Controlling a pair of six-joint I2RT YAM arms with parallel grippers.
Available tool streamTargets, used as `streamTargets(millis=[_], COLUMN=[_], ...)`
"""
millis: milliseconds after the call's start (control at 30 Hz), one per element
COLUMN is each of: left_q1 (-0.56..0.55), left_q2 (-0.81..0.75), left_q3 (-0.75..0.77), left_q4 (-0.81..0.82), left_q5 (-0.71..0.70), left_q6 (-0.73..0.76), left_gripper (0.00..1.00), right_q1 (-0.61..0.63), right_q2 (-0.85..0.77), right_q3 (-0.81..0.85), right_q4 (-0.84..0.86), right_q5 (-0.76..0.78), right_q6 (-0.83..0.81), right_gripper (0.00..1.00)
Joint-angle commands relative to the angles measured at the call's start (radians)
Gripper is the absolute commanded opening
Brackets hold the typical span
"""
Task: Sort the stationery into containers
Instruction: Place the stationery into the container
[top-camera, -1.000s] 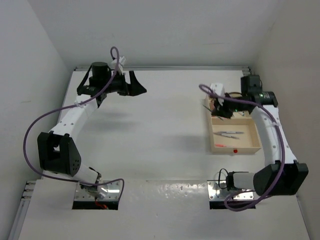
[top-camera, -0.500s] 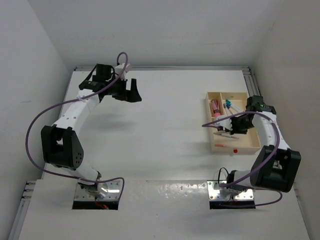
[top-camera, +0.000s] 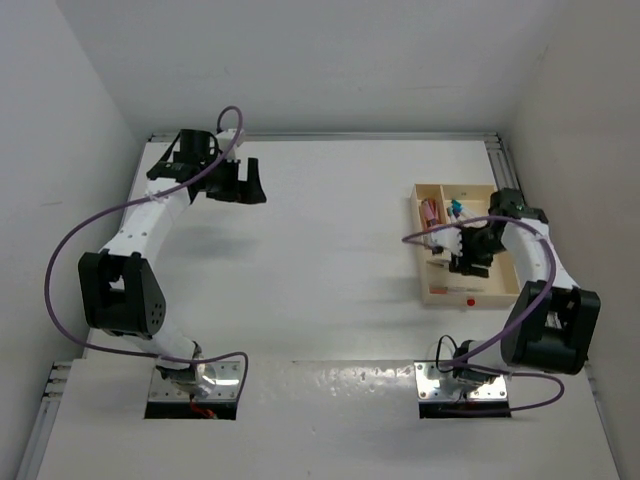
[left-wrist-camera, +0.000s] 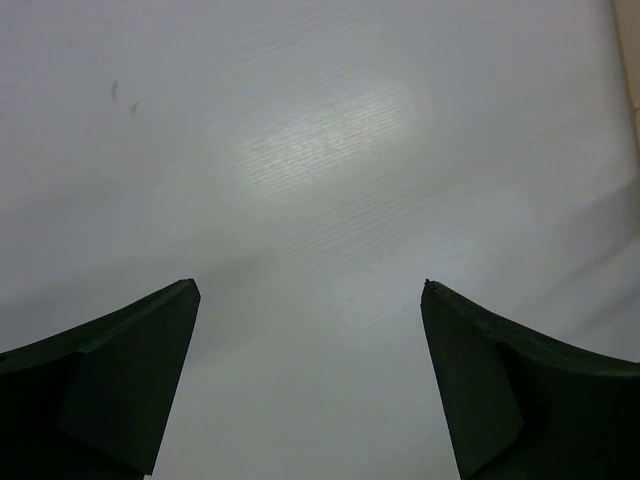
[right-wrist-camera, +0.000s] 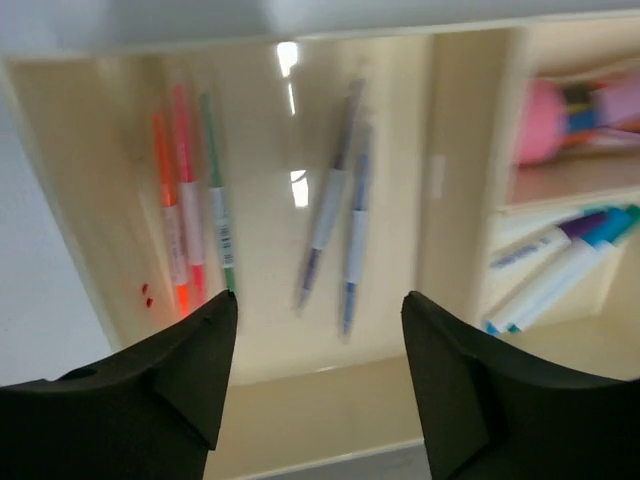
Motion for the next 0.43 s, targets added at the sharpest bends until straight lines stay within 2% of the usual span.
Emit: streamTargets(millis=[0,33,67,100,133,200,233,300,400], left_q1=[0.04,0.055,0.063,0.071,0.089,0.126,0.136,0.17,0.213], left_q2=[-0.05,-0.065,-0.07,-0.078,-0.087,-0.096,-0.107,-0.13,-0.167], left_q3=[0.011,0.009,0.009,0.009,0.008,0.003,-0.001,-0.021,-0.046], left_q4=[0.01,0.016,0.024,0.027,0.028,0.03,0.028,0.015,0.008], left_q5=[-0.052,-0.085,-0.098,-0.109,-0.121,-0.127,-0.135,-0.117,-0.1], left_q6=[0.0,-0.003,-0.005,-0.005,-0.003,-0.006,-0.008,0.001,0.033], left_gripper=[1.0,1.0,1.0,1.0,1.0,1.0,1.0,1.0,1.0], right_q1=[-0.002,0.0,0.0,-0.003,-0.003,-0.008,-0.006,0.007,0.04], right_q2=[0.01,0.021,0.035,0.056,0.064,0.062,0.044,0.01,0.006], right_q3=[0.268,0.33,0.449,0.495,0.535,0.568,0.548,0.459,0.453], right_q4=[-0.023,-0.028,-0.03,-0.002,0.03,0.131,0.28,0.446,0.506], right_q5=[-0.192,-0.282,-0.33,-0.377,-0.454,-0.503,-0.525,-0.508,-0.456], right_q6=[0.345,0.596,0.721,0.838,1.094,1.339,1.574,1.787,1.863], right_gripper=[0.67,0.68,0.69,0.71,0.71,0.72,0.74,0.77,0.8])
